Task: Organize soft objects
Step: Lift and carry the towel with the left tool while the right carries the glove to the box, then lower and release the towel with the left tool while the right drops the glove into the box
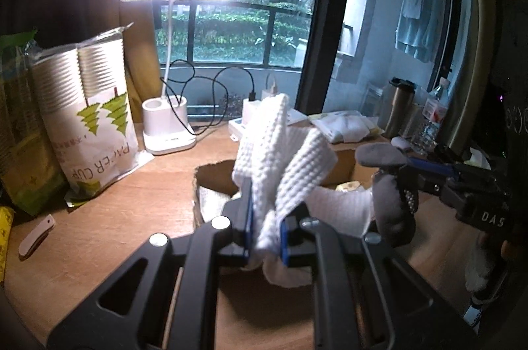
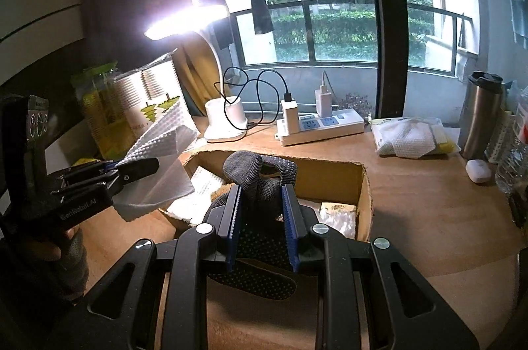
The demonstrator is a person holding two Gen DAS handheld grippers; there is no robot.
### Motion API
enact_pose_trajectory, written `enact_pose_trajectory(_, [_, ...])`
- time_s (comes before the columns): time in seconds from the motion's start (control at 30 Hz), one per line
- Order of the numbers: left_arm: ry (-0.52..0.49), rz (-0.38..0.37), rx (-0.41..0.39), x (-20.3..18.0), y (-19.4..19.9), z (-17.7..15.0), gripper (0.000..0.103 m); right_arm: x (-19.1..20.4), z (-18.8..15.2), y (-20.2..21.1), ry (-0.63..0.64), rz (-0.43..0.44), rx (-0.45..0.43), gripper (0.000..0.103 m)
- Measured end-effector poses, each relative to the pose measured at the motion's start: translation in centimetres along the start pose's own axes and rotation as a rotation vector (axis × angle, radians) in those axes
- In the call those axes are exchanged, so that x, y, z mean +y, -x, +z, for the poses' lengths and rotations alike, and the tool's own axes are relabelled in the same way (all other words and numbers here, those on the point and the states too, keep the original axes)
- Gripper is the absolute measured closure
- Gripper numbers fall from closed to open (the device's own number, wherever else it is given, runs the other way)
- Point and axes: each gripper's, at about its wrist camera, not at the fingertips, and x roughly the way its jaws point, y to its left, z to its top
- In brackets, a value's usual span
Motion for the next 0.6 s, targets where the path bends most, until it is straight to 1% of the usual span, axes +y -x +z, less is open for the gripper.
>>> enact_pose_trajectory(0.3, [0.025, -0.011, 0.034, 1.1, -2.9, -0.4, 0.09, -0.9, 0.9, -2.9, -0.002, -0.004, 0.02, 0.077])
enact_pose_trajectory(0.6, [0.027, -0.037, 0.093, 1.5, -6.4, -1.3, 0.09, -2.8, 1.0, -6.7, -0.03, -0.02, 0.064, 0.077])
